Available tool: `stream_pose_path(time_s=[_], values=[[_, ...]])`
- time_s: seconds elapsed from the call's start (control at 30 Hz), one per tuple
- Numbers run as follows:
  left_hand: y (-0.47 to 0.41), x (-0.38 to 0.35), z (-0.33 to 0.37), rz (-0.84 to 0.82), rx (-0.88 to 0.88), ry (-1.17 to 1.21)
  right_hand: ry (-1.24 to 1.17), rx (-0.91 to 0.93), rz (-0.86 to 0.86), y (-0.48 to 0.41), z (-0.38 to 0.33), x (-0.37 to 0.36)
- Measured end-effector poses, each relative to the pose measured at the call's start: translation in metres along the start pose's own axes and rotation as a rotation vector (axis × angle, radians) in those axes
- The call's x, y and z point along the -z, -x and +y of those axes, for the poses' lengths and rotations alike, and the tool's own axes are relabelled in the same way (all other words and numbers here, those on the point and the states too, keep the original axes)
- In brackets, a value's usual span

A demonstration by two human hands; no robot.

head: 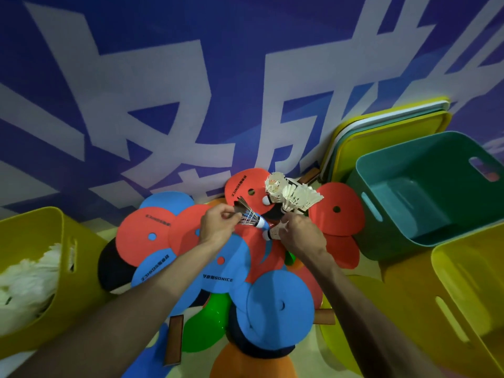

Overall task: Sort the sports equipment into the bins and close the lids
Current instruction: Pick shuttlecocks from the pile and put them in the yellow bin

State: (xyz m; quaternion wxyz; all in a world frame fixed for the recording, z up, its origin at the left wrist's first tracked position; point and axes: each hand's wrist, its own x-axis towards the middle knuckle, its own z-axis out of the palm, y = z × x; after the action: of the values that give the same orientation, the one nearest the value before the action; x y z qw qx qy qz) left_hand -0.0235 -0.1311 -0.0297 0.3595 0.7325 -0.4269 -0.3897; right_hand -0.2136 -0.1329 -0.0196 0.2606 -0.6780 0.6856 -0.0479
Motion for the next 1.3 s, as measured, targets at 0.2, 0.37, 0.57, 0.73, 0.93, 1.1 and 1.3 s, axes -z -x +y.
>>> stream_pose_path(time_s=[0.2, 0.37, 0.57, 0.73, 0.93, 1.1, 1.3], values=[[0.017, 0.02, 0.007, -0.006, -0.052, 0.041, 0.124, -0.031, 0.014, -0.001, -0.009, -0.008], [0.024, 0.038, 0.014, 0.035, -0.075, 0.055, -0.005, -0.023, 0.059, -0.003, -0.022, -0.002], [0.036, 0.066, 0.02, 0.092, -0.087, 0.127, -0.201, 0.107, 0.068, 0.001, -0.052, 0.011], [0.05, 0.108, 0.027, 0.192, -0.112, 0.174, -0.211, 0.236, 0.112, 0.016, -0.088, 0.019], [0.07, 0.185, 0.027, 0.3, -0.161, 0.206, -0.197, 0.403, 0.112, 0.039, -0.147, 0.016], [0.103, 0.26, 0.007, 0.419, -0.164, 0.248, -0.224, 0.516, 0.07, 0.058, -0.213, 0.002], [0.139, 0.329, -0.037, 0.555, -0.081, 0.258, -0.243, 0.635, 0.003, 0.084, -0.288, -0.029]])
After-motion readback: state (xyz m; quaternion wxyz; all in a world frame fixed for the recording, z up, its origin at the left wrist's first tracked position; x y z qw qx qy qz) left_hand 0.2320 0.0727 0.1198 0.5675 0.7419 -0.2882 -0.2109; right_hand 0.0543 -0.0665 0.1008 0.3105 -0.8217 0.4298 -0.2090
